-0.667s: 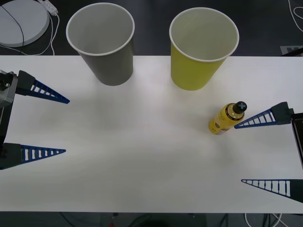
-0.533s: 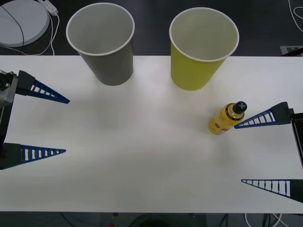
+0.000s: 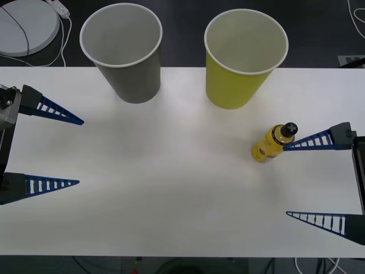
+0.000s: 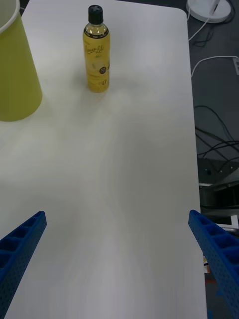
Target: Put the can into the green bin and the plastic bottle into the gray bin
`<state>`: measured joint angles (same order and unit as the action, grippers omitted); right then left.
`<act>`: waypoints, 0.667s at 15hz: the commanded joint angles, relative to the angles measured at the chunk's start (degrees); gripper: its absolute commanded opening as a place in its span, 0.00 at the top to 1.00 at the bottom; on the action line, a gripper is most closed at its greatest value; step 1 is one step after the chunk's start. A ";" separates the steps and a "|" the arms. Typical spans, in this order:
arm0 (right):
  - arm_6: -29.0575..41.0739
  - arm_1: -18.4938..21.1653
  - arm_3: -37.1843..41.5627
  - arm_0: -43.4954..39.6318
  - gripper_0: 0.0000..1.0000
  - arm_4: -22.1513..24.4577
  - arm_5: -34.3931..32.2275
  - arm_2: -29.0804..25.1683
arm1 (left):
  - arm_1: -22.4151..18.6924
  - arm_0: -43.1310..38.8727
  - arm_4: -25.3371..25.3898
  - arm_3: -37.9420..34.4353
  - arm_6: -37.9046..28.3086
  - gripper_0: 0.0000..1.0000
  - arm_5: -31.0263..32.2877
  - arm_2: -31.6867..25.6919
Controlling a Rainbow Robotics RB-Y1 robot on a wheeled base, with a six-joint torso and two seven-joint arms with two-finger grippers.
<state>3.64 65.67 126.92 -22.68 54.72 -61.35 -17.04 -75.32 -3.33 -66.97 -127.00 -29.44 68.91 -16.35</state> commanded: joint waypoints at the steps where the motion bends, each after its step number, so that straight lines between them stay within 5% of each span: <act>1: -0.30 -0.01 0.69 -3.77 0.00 -0.49 5.89 -1.59 | 0.00 -0.01 0.00 -0.01 0.00 0.00 0.00 0.00; 10: -1.18 -0.45 -1.24 -16.08 0.00 -2.34 18.55 -7.48 | 0.00 -0.01 0.00 -0.01 0.00 0.00 0.00 0.00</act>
<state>2.61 65.47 126.54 -38.18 52.99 -42.89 -24.14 -75.32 -3.33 -66.97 -127.00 -29.44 68.91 -16.35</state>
